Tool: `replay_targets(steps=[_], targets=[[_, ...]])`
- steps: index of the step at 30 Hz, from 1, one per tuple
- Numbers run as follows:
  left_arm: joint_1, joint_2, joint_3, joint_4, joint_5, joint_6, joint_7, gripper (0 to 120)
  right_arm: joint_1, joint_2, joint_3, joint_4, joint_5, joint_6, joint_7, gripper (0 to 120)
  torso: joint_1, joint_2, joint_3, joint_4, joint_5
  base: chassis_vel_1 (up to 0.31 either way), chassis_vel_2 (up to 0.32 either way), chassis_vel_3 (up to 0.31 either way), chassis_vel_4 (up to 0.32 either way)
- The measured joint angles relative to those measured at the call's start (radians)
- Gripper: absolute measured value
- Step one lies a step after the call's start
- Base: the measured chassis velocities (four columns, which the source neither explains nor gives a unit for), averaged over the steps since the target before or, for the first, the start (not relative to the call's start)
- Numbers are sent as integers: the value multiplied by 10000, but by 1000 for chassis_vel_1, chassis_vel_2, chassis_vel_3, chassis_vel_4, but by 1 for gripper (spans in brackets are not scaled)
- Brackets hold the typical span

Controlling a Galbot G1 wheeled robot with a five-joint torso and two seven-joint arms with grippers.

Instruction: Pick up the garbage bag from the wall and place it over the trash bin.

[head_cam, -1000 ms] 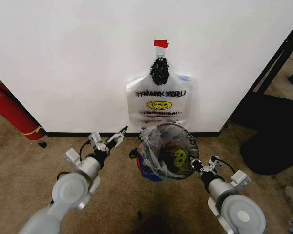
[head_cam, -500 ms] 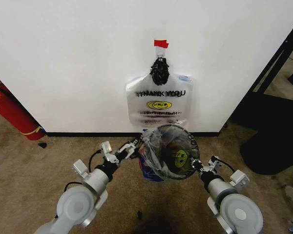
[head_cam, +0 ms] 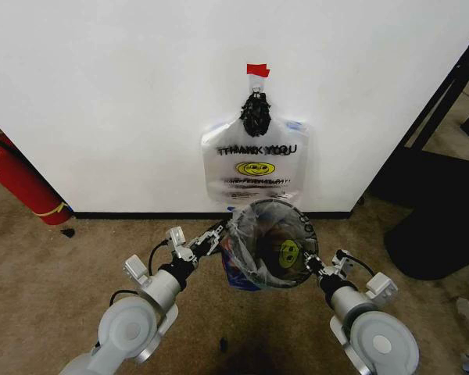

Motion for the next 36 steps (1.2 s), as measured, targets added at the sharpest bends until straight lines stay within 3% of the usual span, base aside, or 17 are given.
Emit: replay_targets(steps=[3,6,25,27,29,36], targets=[[39,-3,24,-66,114,-51,19,4,-9,-51,-7,-20,-34,40,0,0,0,0,0,0,1,0,0,0,0],[38,-25,54,-90,137,-72,20,0,-10,-48,-7,-22,-40,49,0,0,0,0,0,0,0,0,0,0,0],[-227,-172,-92,691,578,-286,-941,0,-79,-111,70,188,-74,71,116,0,0,-2,0,0,0,0,0,0,0],[-120,-99,-272,735,1218,-626,-1161,0,-75,-174,71,164,-70,50,226,0,0,-2,0,-1,0,0,0,0,0],[132,-124,-722,756,2421,-1143,-1565,10,-28,-286,71,120,10,-58,425,0,0,-2,0,-1,-1,0,0,0,0],[1018,-219,-1725,737,4548,-2091,-1789,30,110,-700,-70,-127,144,-133,906,0,0,-2,0,9,1,0,0,0,0]])
